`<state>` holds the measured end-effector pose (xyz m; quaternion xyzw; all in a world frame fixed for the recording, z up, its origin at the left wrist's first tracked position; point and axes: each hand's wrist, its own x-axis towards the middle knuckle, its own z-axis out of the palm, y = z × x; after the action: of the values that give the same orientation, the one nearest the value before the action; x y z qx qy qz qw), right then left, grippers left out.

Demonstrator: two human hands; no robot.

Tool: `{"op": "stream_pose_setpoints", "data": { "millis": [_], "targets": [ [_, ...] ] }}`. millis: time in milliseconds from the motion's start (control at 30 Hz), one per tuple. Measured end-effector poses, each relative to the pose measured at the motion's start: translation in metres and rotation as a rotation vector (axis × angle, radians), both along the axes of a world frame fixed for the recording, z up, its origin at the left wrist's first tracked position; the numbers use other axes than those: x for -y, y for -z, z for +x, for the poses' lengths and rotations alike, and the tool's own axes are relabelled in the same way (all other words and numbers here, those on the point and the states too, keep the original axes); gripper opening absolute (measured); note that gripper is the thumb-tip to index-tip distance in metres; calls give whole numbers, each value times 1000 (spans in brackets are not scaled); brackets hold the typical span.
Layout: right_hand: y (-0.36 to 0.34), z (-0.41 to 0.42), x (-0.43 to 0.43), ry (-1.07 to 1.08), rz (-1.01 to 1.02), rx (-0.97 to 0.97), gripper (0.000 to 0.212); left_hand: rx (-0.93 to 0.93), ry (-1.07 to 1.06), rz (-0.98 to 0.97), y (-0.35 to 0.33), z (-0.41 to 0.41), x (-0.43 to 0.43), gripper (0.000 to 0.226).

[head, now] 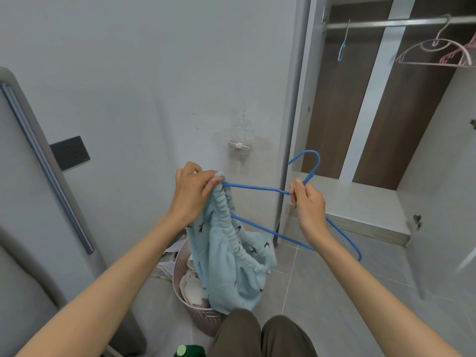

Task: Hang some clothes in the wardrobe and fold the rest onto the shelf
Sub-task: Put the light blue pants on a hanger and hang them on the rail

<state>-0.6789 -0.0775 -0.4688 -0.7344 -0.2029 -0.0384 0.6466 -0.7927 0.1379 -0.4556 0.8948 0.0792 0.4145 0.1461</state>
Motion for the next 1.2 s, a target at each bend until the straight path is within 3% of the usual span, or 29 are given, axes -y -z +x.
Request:
{"op": "stream_pose_setpoints", "data": {
  "millis": [100, 233, 333, 433, 533, 600, 733, 900, 967, 1033, 1133, 1200],
  "targets": [
    [-3, -1, -2, -17, -61, 107, 40, 12, -23, -107, -9, 2, 4, 29],
    [-12, -5, -8, -27, -136, 177, 39, -12, 153, -167, -22, 9, 18, 31],
    [-20, -8, -11, -2, -115, 118, 39, -237, 311, -230, -22, 14, 21, 34],
    [-21, -12, -11, 22, -118, 74, 40, -460, 262, -90, -13, 14, 20, 19],
    [-26, -14, -10, 18, -130, 103, 41, -430, 186, 76, -8, 13, 21, 36],
    [-34, -15, -8, -21, -134, 188, 39, -361, 198, 92, -9, 14, 20, 43],
    [-30, -9, -2, 116, -309, 553, 22, -316, 154, 67, -8, 17, 11, 26],
    [13, -11, 10, 261, -264, 921, 17, -297, 129, 6, -11, 10, 1, 47],
    [32, -19, 6, 203, -247, 990, 19, -264, 127, -13, -14, 9, 2, 39],
    [49, -29, -2, 9, -313, 911, 23, -221, 130, -60, -19, 9, 0, 27],
    [70, -38, -26, -346, -532, 505, 33, -187, 176, -117, -28, 9, -3, 24],
    [78, -39, -44, -444, -476, 249, 36, -182, 203, -119, -32, 6, -5, 24]
  ]
}}
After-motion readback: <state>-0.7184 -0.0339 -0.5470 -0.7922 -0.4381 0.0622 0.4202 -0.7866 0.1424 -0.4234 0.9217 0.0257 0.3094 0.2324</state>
